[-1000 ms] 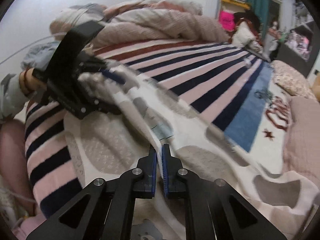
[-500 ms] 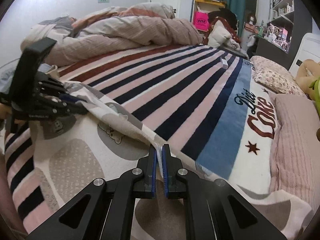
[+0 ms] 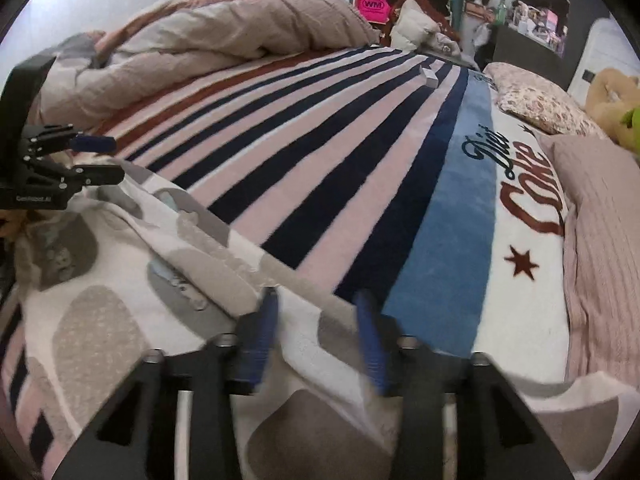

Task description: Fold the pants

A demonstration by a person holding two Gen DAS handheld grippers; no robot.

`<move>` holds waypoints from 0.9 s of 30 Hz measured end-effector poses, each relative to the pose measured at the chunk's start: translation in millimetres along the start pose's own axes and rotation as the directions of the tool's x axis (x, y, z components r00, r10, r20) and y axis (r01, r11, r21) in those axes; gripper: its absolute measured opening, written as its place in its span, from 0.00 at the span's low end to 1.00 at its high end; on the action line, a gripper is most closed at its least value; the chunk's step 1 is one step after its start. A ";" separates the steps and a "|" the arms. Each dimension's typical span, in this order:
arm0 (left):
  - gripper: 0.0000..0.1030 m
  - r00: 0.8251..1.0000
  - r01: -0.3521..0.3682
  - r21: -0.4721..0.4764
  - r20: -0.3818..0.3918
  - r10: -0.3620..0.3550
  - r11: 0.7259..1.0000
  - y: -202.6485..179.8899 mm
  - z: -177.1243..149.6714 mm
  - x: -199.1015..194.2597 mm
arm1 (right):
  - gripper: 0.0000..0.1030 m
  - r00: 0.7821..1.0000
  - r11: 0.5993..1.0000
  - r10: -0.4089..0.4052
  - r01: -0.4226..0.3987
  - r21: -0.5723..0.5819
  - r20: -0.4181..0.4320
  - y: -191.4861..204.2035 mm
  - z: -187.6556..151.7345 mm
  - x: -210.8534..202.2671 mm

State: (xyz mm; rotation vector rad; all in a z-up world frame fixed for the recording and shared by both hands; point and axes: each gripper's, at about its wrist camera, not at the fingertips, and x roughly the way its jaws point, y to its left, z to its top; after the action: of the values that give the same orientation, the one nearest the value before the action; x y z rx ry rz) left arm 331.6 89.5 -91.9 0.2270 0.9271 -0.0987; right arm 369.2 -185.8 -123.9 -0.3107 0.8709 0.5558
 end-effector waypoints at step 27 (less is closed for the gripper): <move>0.74 0.976 0.210 -0.534 0.071 -0.204 0.819 2.3 -131.8 -36.6 | 0.62 0.995 0.834 -0.034 -0.024 0.552 0.095 -34.3 -207.1 -174.8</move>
State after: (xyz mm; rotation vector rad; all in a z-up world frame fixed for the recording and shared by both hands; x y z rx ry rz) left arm 207.2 122.3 -138.4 -0.4037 0.9306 -0.0352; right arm 167.7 -369.8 -111.5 0.2460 0.8923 0.2885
